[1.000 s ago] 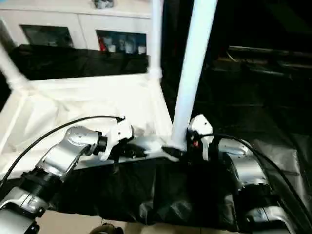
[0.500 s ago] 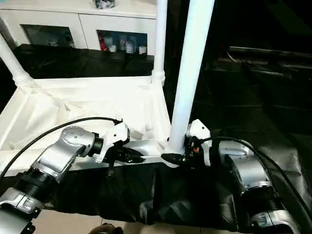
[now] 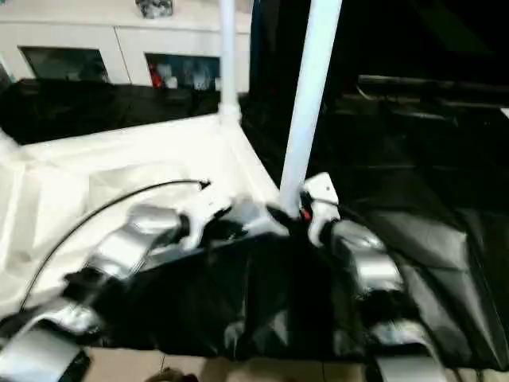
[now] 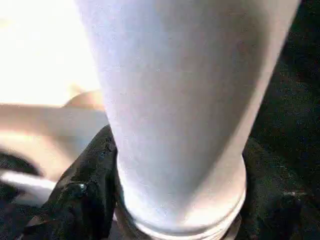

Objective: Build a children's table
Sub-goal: Rotate leg to tighten

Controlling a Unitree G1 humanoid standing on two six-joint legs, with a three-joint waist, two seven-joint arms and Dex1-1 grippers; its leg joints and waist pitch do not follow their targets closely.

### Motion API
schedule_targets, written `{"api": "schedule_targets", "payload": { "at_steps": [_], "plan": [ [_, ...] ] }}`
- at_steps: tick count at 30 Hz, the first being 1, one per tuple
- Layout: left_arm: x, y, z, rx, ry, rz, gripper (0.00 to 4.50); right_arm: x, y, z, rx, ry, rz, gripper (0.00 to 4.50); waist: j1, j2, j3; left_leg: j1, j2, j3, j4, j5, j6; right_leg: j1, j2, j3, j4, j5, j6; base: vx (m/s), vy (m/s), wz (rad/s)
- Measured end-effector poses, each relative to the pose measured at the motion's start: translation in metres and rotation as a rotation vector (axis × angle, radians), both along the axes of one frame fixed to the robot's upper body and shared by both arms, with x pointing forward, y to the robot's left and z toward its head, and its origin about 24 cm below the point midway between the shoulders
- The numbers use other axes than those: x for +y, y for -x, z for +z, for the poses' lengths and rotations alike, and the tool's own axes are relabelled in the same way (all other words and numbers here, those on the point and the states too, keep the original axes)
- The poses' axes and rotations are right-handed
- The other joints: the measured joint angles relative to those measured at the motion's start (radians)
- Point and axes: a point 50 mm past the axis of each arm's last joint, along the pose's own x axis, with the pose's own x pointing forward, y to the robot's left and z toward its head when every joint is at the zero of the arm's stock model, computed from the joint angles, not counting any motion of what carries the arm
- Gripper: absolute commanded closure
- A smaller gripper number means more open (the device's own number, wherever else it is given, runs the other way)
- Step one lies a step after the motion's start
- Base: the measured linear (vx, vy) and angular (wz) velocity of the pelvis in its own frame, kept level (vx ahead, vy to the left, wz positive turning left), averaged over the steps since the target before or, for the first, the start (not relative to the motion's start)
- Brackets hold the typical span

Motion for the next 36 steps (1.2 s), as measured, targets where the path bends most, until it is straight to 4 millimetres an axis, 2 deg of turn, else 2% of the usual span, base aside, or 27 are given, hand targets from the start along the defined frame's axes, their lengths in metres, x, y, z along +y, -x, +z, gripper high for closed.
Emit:
{"api": "schedule_targets", "payload": {
  "at_steps": [1, 3, 9, 13, 21, 30, 31, 34, 35, 36],
  "plan": [
    [-0.002, -0.001, 0.0, -0.006, -0.001, 0.012, 4.5, 0.001, -0.002, 0.0, -0.006, -0.004, -0.026, 1.39, 0.0, 0.0, 0.0, 0.0, 0.0, 0.0, 0.0, 0.0, 0.0, 0.0, 0.0, 0.0, 0.0, 0.0, 0.0, 0.0, 0.0, 0.0],
    [-0.005, -0.002, 0.001, -0.011, 0.001, 0.021, 4.5, 0.002, -0.003, 0.0, -0.015, -0.001, -0.046, 1.05, 0.001, 0.001, 0.0, -0.001, 0.0, 0.0, 0.0, 0.0, 0.0, 0.0, 0.0, 0.0, 0.0, 0.0, 0.0, 0.0, 0.0, 0.0],
    [-0.004, -0.002, 0.001, -0.011, 0.004, 0.018, 4.5, 0.005, -0.003, 0.0, -0.03, -0.013, -0.025, 0.55, 0.001, 0.002, -0.001, -0.001, 0.0, 0.0, 0.0, 0.0, 0.0, -0.001, 0.0, 0.0, -0.001, 0.0, 0.0, 0.0, 0.0, 0.0],
    [0.001, -0.001, 0.001, -0.014, 0.004, -0.009, 4.5, 0.003, 0.0, 0.0, -0.042, 0.026, 0.053, 0.19, 0.001, 0.002, -0.001, -0.001, 0.0, 0.0, -0.001, 0.0, 0.0, -0.001, 0.0, 0.0, -0.001, 0.0, 0.0, 0.0, 0.0, 0.0],
    [0.017, 0.008, 0.002, 0.007, 0.003, -0.147, 4.5, -0.011, 0.017, 0.002, -0.033, 0.044, 0.303, 0.19, 0.002, 0.001, -0.001, -0.001, 0.0, 0.0, -0.002, 0.0, 0.0, -0.002, 0.0, -0.001, -0.001, 0.0, 0.0, 0.0, 0.0, 0.0],
    [0.031, 0.024, 0.002, 0.071, 0.017, -0.32, 4.5, -0.022, 0.043, 0.007, 0.036, 0.017, 0.594, 0.19, 0.025, 0.001, -0.001, -0.001, 0.0, 0.0, -0.002, 0.0, 0.0, -0.001, 0.0, -0.001, -0.001, 0.0, 0.0, 0.0, 0.0, 0.0],
    [0.032, 0.024, 0.002, 0.077, 0.016, -0.327, 4.5, -0.021, 0.044, 0.007, 0.037, 0.02, 0.608, 0.35, 0.024, 0.001, -0.001, -0.001, 0.0, 0.0, -0.002, 0.0, 0.0, -0.002, 0.0, -0.001, -0.001, 0.0, 0.0, 0.0, 0.0, 0.0],
    [0.036, 0.025, 0.002, 0.094, 0.019, -0.346, 4.5, -0.02, 0.046, 0.008, 0.041, 0.023, 0.642, 0.35, 0.025, 0.001, -0.001, -0.001, 0.0, 0.0, -0.002, 0.0, 0.0, -0.002, 0.0, -0.001, -0.001, 0.0, 0.001, 0.0, 0.0, 0.0],
    [0.037, 0.026, 0.003, 0.098, 0.021, -0.35, 4.5, -0.02, 0.046, 0.009, 0.043, 0.023, 0.651, 0.63, 0.025, 0.001, -0.001, -0.001, 0.0, 0.0, -0.002, 0.0, 0.0, -0.002, 0.0, -0.001, -0.001, 0.0, 0.0, 0.0, 0.0, 0.0],
    [0.037, 0.026, 0.003, 0.101, 0.021, -0.353, 4.5, -0.02, 0.047, 0.009, 0.046, 0.025, 0.656, 0.69, 0.025, 0.001, -0.001, -0.001, 0.0, 0.0, -0.002, 0.0, 0.0, -0.002, 0.0, -0.001, -0.001, 0.0, 0.0, 0.0, 0.0, 0.0]
  ]
}}
